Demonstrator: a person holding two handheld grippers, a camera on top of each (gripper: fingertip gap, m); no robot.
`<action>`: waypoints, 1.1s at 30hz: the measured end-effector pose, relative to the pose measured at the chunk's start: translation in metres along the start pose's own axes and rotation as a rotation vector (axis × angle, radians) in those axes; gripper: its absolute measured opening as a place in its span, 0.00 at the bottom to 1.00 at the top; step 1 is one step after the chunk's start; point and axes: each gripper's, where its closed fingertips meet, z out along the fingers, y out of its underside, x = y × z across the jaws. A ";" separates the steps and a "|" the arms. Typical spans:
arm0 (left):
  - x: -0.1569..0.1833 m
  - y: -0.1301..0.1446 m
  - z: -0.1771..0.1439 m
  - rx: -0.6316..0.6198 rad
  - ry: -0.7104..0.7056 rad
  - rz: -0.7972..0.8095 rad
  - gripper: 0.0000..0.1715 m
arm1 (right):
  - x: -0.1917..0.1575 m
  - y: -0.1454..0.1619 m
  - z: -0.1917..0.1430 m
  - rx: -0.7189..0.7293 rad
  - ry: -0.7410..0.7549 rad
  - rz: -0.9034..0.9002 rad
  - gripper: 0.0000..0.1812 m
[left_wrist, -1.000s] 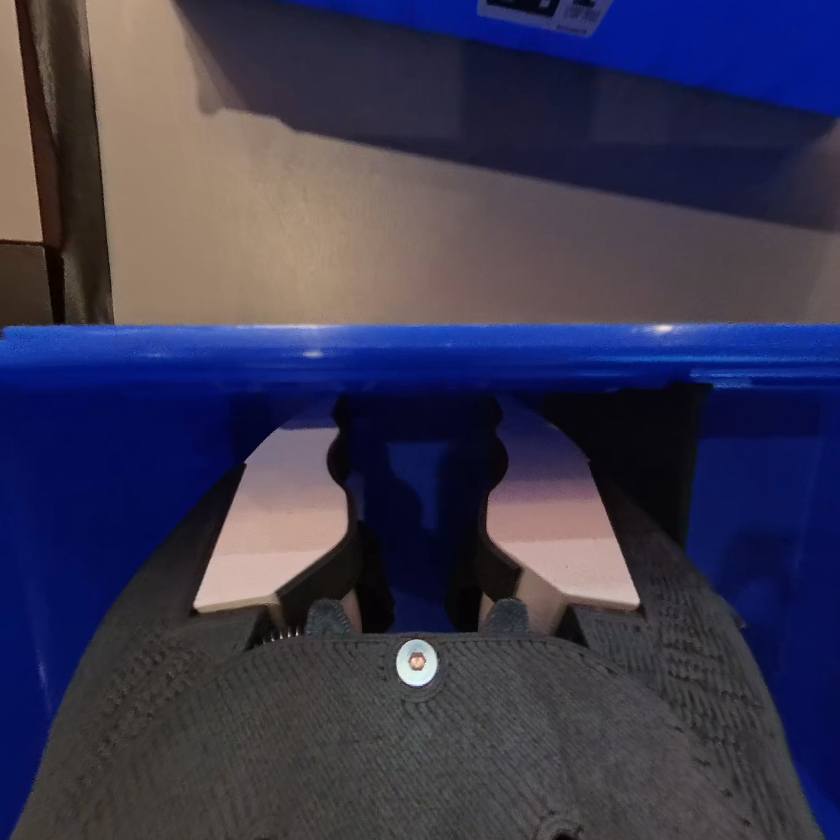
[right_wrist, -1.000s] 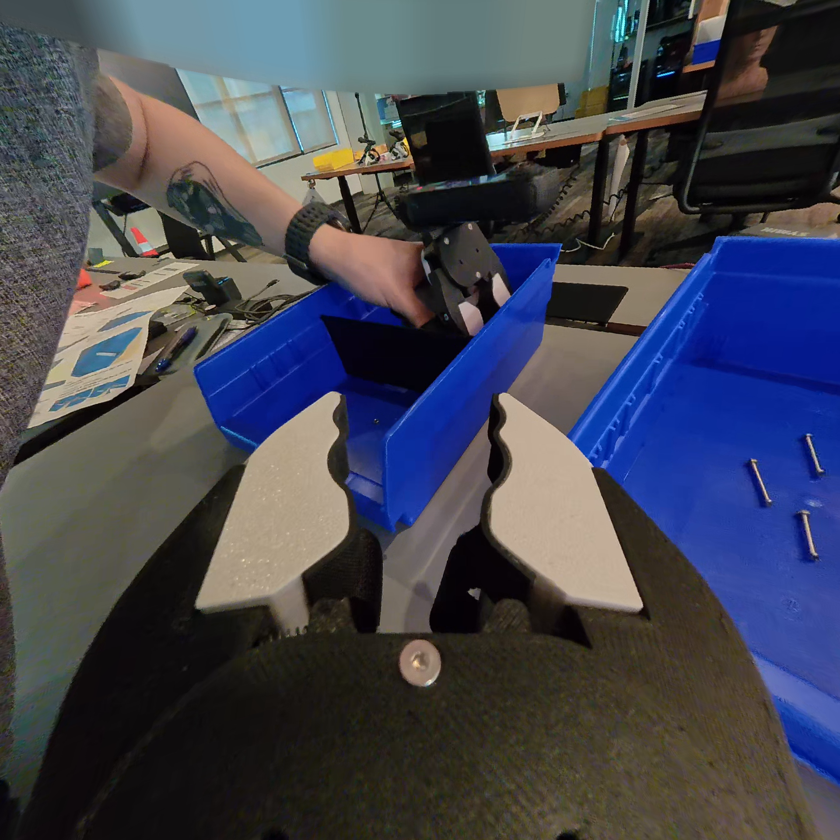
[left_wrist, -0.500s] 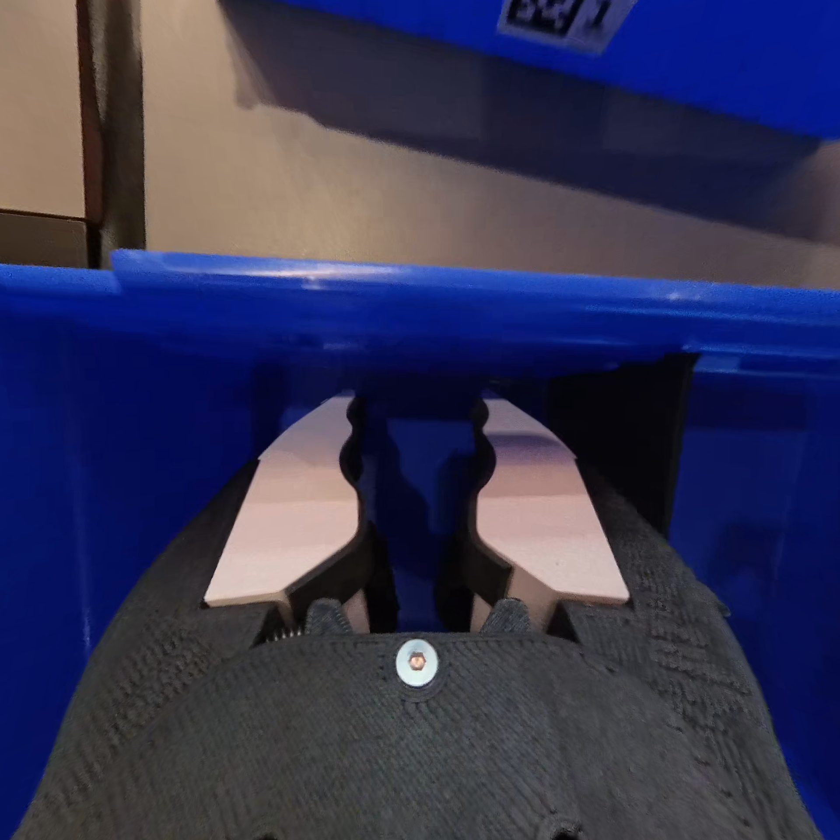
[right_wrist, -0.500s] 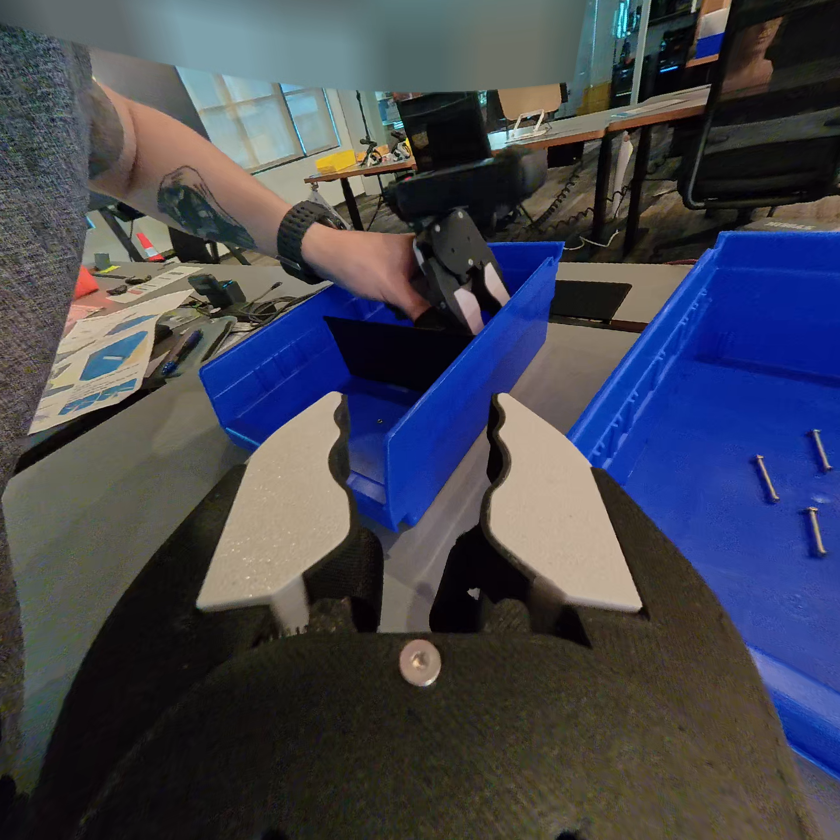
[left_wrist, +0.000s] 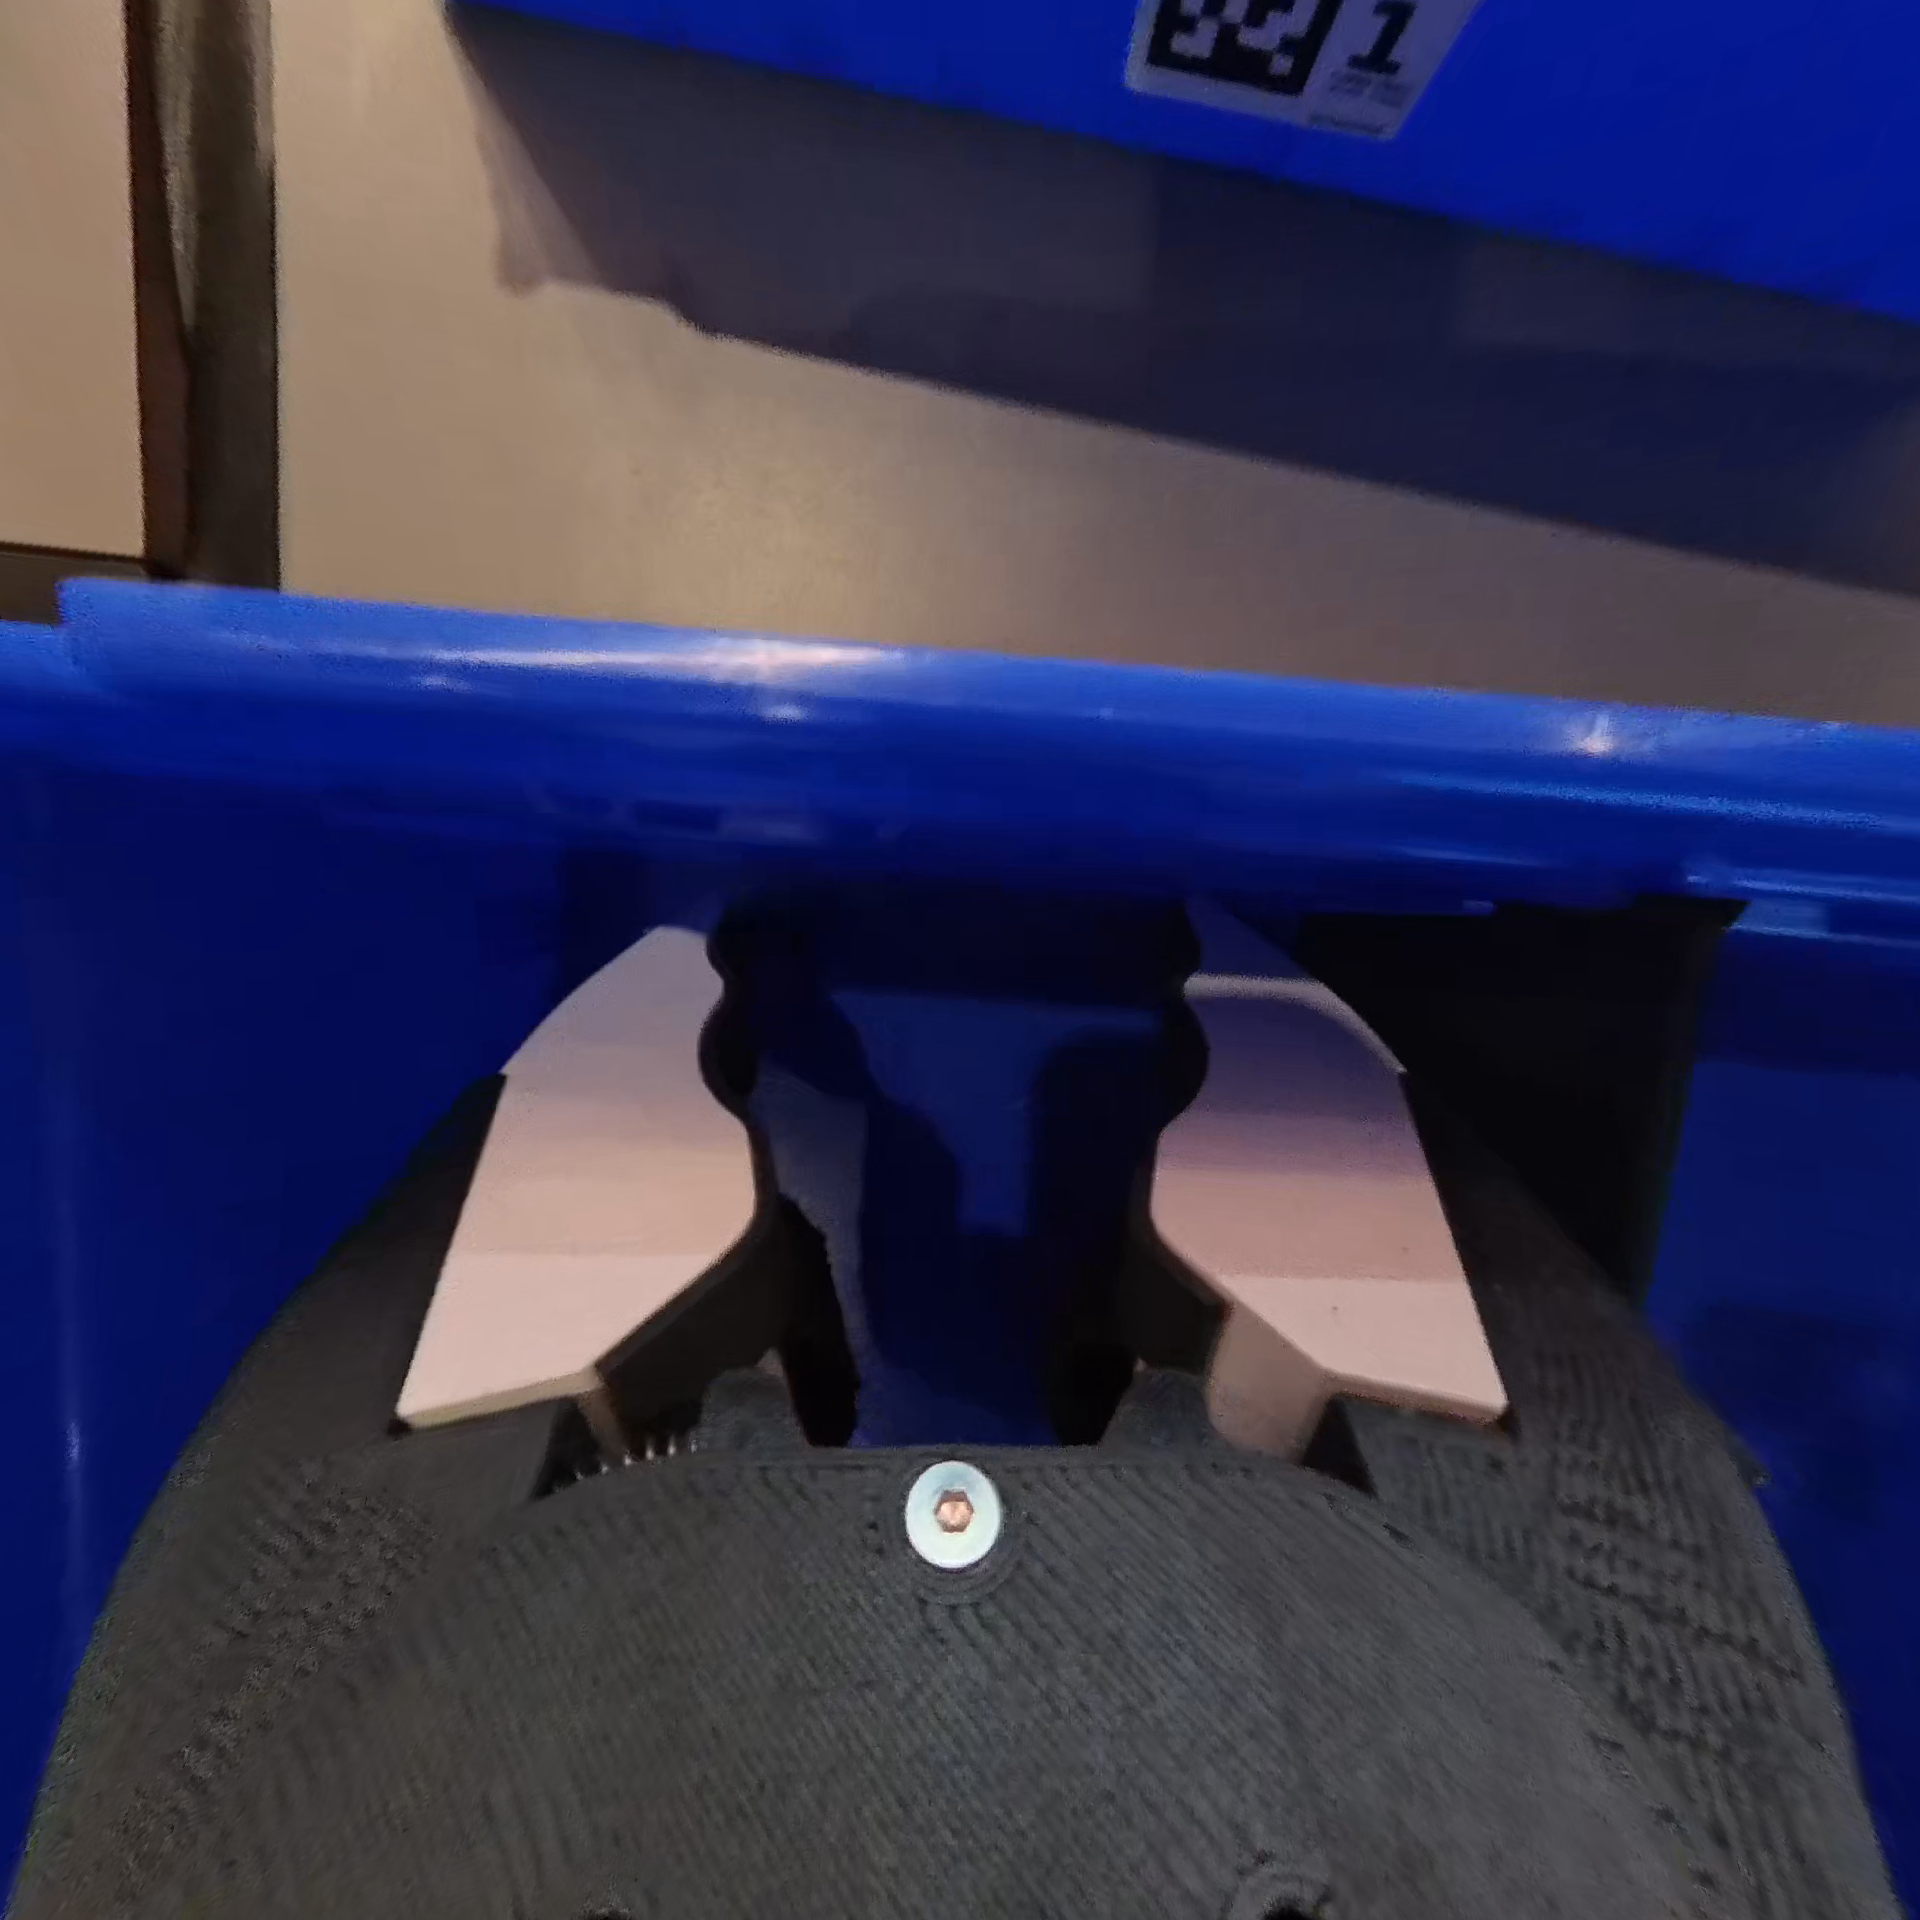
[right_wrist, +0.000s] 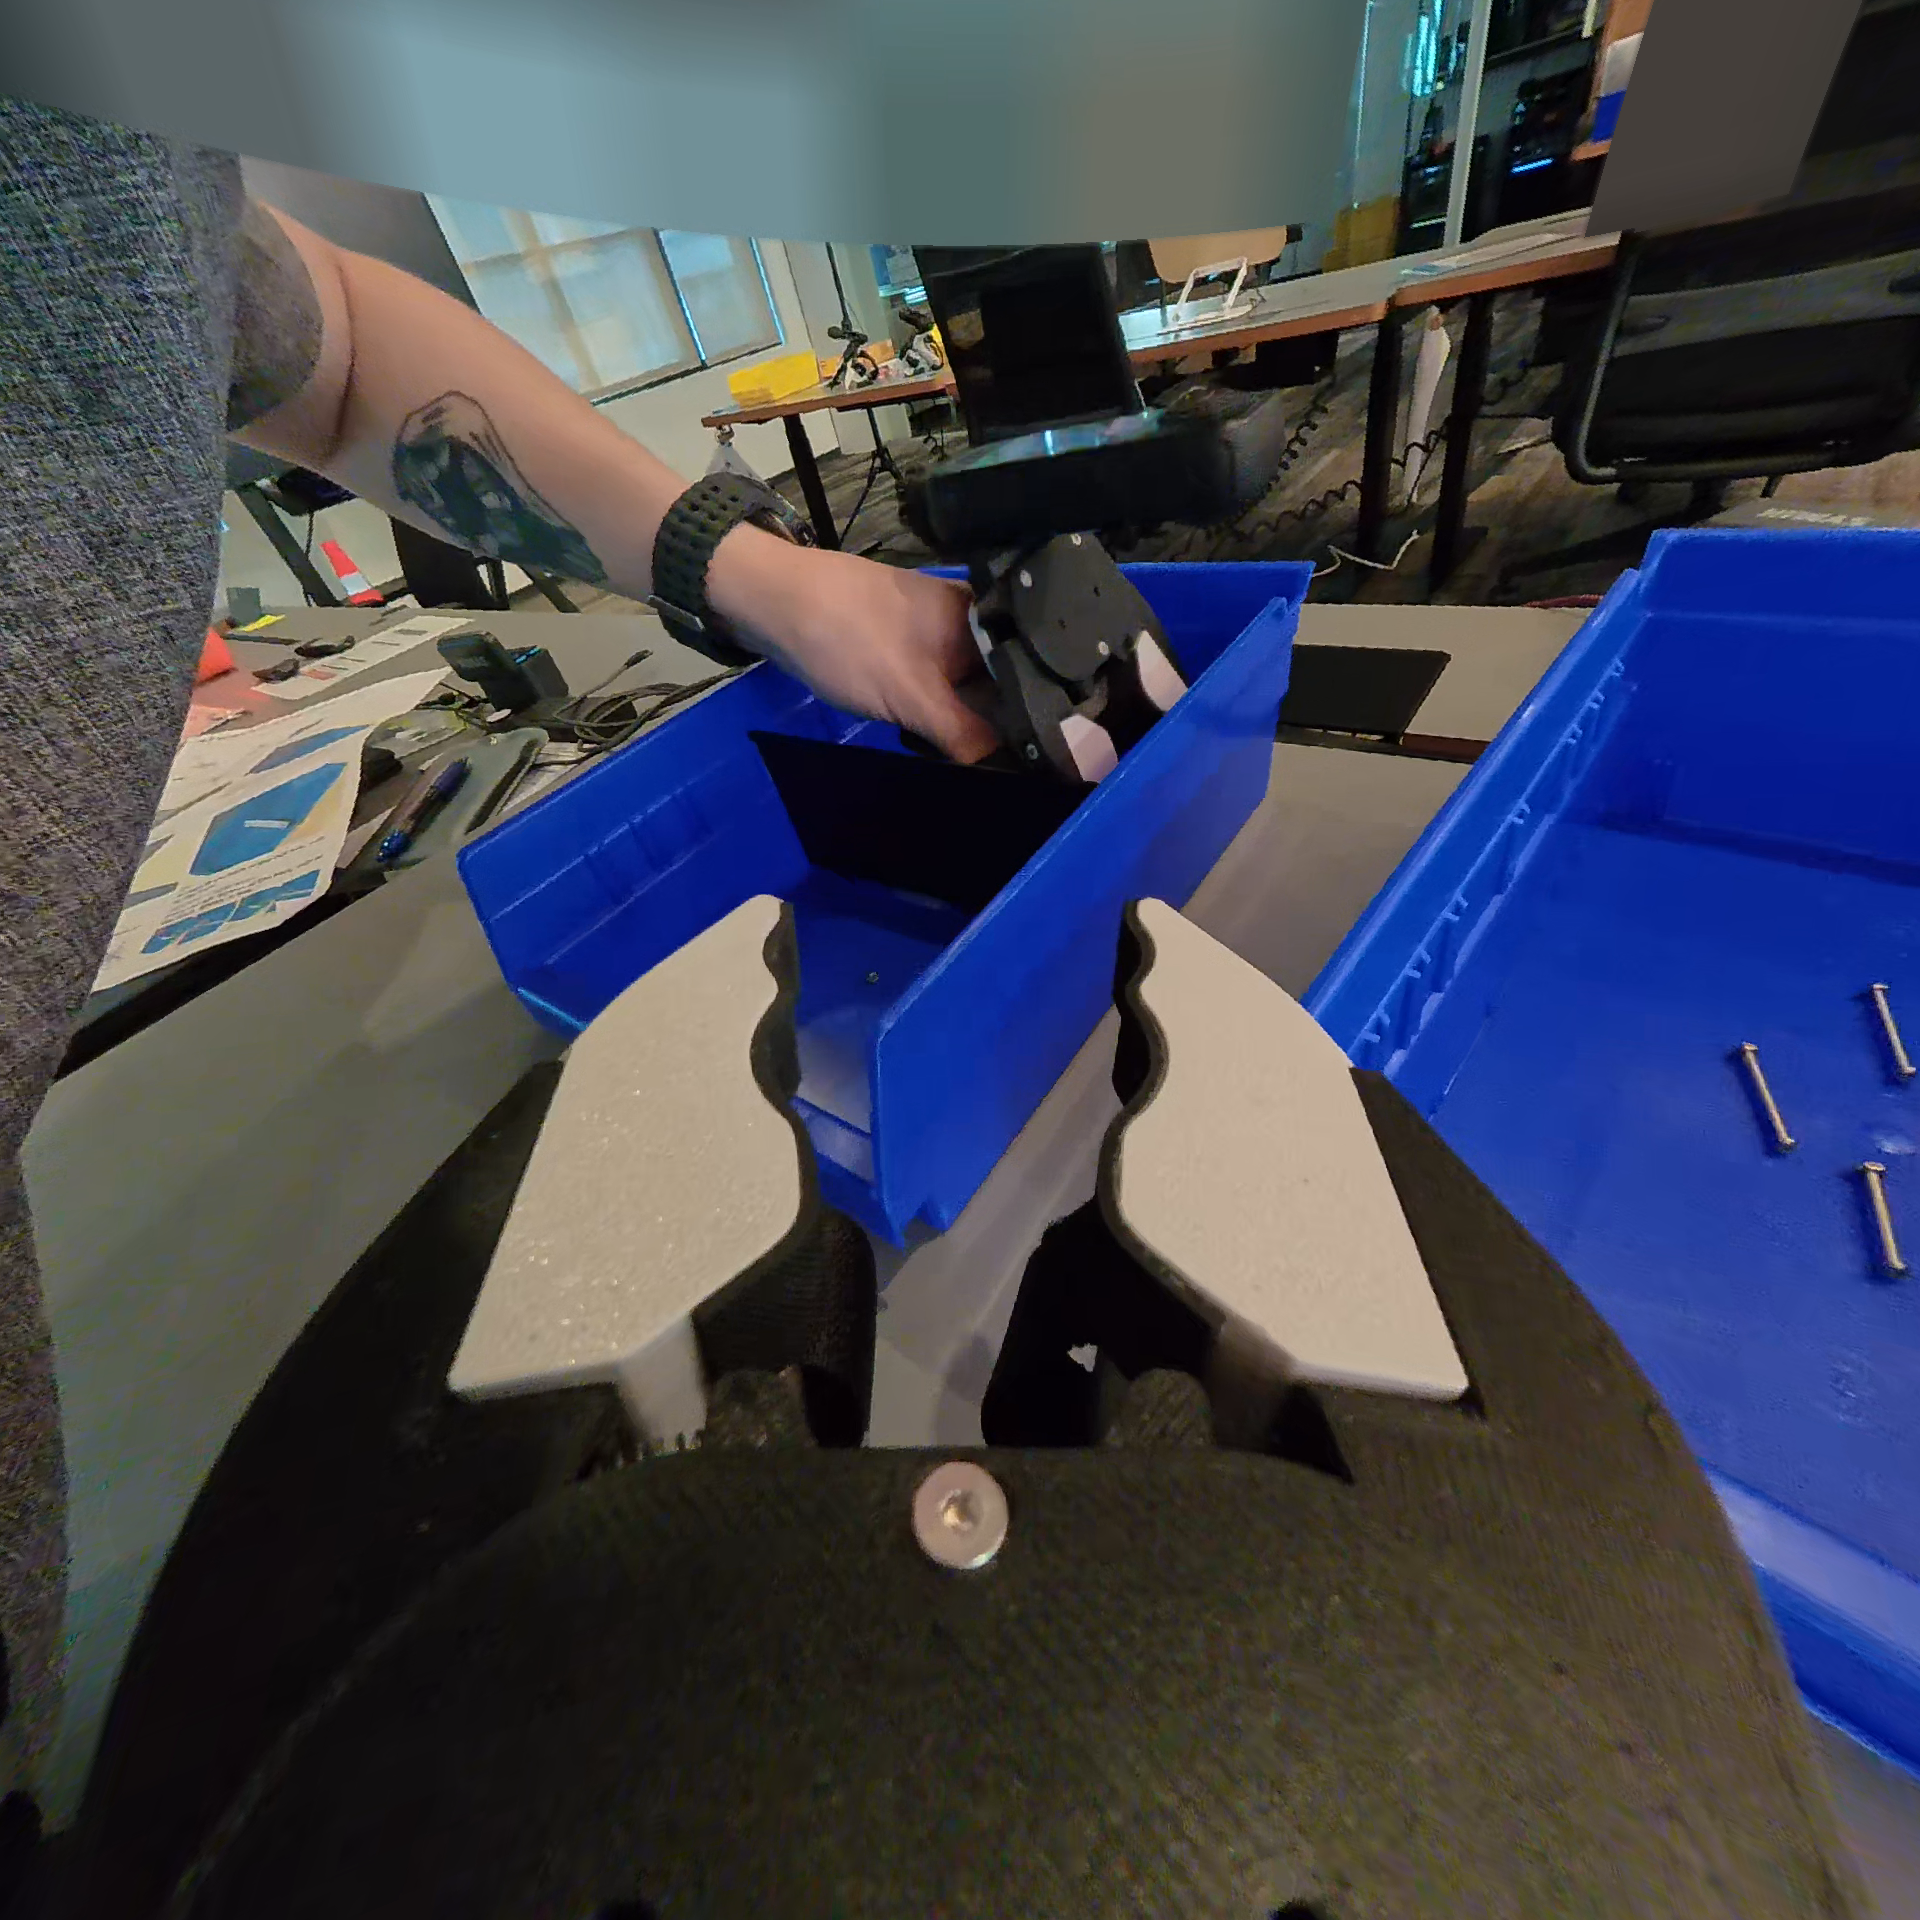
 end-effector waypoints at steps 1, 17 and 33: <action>0.001 -0.002 0.001 0.015 -0.002 -0.004 0.46 | 0.000 0.000 0.000 0.001 -0.002 0.002 0.32; -0.006 -0.003 -0.010 0.000 0.004 0.008 0.56 | -0.004 -0.004 0.005 0.013 -0.017 0.010 0.33; 0.005 -0.007 0.001 0.017 0.057 -0.057 0.57 | -0.008 -0.005 -0.002 0.015 -0.016 0.008 0.32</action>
